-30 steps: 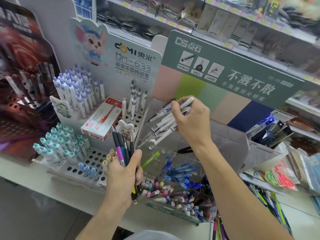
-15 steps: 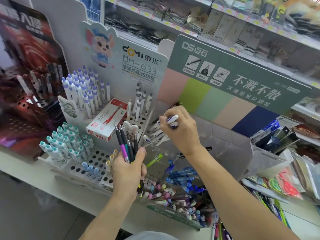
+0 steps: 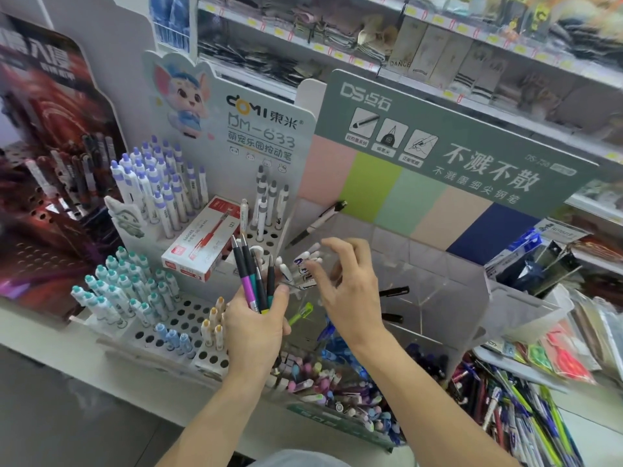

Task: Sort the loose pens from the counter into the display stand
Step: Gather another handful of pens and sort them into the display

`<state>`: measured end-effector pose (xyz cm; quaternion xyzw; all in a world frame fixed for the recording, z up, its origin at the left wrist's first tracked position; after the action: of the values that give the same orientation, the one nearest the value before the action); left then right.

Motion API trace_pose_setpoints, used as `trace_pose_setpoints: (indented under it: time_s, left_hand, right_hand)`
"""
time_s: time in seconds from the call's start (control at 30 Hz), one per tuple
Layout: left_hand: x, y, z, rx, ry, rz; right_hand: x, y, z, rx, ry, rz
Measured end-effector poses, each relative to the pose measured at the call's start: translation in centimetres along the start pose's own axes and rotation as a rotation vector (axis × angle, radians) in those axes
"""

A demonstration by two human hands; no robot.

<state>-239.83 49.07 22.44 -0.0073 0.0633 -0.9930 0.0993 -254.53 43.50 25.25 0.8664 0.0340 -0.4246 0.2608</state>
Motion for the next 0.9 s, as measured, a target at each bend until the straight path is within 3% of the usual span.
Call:
trace_pose_setpoints:
  time_s: [0.23,0.37,0.47,0.6,0.7,0.73,0.83,0.9]
  left_hand:
    - [0.7,0.4,0.9,0.021,0.027,-0.137]
    - [0.3,-0.1,1.6,0.078,0.066,-0.113]
    - [0.1,-1.1,1.5,0.059,0.021,-0.127]
    - [1.1,-3.0,1.1,-0.063,-0.377,-0.359]
    - [2.4,-4.9,1.3,-0.192,-0.634,-0.559]
    - [2.9,-5.5,1.2,-0.226,-0.680,-0.621]
    - [4.0,-6.9,0.8,-0.303,-0.658,-0.775]
    - [4.8,-7.6,0.5,-0.338,-0.665,-0.840]
  right_hand:
    - [1.6,-1.4,0.1,0.064,-0.026,-0.226]
    - [0.9,-0.1,0.3,-0.023,-0.013,-0.157]
    - [0.6,1.6,0.3,-0.089,-0.038,-0.195]
    - [-1.0,1.6,-0.7,-0.119,0.004,-0.285]
    - [-3.7,-1.1,-1.3,-0.010,0.249,-0.186]
    - [-4.4,-2.0,-1.2,0.065,0.328,-0.223]
    - [-5.2,-4.7,-0.2,0.268,0.495,-0.541]
    - [-6.2,-6.3,0.6,0.334,0.611,-0.568]
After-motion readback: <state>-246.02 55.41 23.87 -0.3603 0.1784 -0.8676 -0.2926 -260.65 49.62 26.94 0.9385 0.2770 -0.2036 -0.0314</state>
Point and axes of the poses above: each hand's wrist, its own y-axis towards the middle knuckle, its own x-axis out of the palm, z = x × y, the point moved 3 cm from there along y, towards the middle knuckle, and after that the axes turned 15 degrees about -z, right-handed, at the moved point
